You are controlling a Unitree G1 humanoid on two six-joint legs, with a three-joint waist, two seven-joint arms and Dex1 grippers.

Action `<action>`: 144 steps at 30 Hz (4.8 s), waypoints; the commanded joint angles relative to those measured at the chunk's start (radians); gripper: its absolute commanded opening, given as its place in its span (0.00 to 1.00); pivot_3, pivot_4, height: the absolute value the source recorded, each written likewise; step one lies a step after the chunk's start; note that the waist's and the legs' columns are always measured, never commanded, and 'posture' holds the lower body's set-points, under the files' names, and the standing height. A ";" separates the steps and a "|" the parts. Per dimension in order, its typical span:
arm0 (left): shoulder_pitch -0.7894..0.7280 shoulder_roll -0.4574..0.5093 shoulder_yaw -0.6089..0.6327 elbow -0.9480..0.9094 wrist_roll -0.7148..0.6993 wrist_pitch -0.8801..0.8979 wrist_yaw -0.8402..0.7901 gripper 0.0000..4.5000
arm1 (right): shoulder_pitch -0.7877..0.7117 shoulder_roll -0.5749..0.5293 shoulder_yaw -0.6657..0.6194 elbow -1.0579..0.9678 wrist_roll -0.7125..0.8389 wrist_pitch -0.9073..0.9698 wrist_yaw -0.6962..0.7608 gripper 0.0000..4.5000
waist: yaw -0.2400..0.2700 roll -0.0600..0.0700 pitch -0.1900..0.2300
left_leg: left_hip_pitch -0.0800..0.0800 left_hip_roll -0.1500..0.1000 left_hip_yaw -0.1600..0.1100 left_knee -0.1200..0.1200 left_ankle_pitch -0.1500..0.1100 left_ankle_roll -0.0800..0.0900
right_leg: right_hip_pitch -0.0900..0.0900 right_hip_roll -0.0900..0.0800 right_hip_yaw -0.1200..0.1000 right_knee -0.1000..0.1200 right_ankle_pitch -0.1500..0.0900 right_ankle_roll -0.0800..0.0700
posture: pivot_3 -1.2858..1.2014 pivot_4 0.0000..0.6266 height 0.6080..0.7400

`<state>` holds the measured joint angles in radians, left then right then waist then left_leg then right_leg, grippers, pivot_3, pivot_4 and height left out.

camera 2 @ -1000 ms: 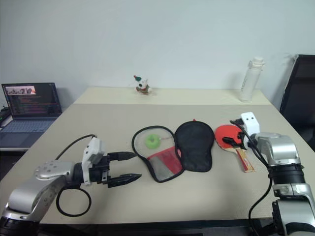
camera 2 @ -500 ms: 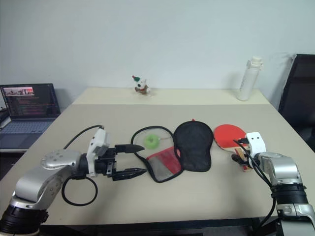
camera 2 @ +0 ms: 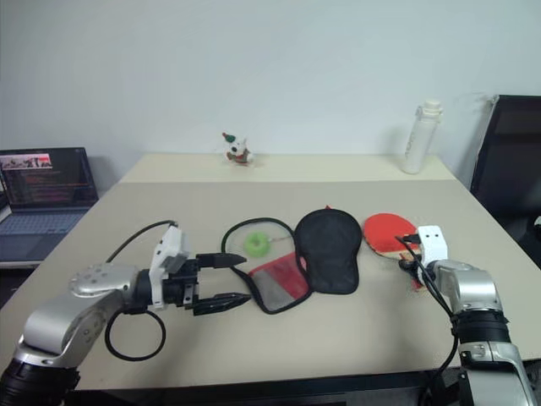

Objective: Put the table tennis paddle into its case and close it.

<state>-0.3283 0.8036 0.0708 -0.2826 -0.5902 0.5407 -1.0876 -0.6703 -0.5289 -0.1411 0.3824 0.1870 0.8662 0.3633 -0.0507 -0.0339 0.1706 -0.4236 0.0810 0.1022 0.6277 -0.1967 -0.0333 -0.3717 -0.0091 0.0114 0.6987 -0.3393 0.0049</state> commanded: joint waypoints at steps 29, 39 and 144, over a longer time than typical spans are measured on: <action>0.050 0.009 0.069 -0.117 -0.055 0.053 0.090 1.00 | -0.073 0.456 -0.003 -0.531 0.077 0.386 -0.326 0.25 | 0.019 0.003 0.003 | -0.011 0.001 0.008 -0.001 -0.001 -0.001 | -0.015 0.000 0.006 0.000 0.000 0.000 | 0.52 0.24 1.00; 0.071 0.014 0.080 -0.127 -0.057 0.054 0.098 1.00 | -0.030 0.462 0.045 -0.411 0.007 0.240 -0.345 0.25 | 0.015 0.003 0.003 | -0.011 0.001 0.008 -0.002 -0.001 -0.001 | -0.016 0.001 0.007 0.000 0.000 0.000 | 0.52 0.24 1.00; -0.205 -0.108 0.086 0.154 0.064 0.030 -0.007 0.00 | -0.111 -0.055 0.206 -0.166 0.173 0.018 0.269 0.99 | 0.021 0.000 0.001 | -0.009 0.003 0.009 0.004 0.000 -0.001 | -0.014 0.002 0.006 0.005 0.000 0.000 | 0.52 0.24 1.00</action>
<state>-0.5391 0.6718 0.0957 -0.0325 -0.4447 0.5105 -1.0819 -0.7629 -0.5805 0.0687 0.1882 0.3863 0.9220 0.6404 -0.0302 -0.0339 0.1719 -0.4328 0.0842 0.1114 0.6315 -0.1972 -0.0346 -0.3856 -0.0070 0.0178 0.7039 -0.3392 0.0048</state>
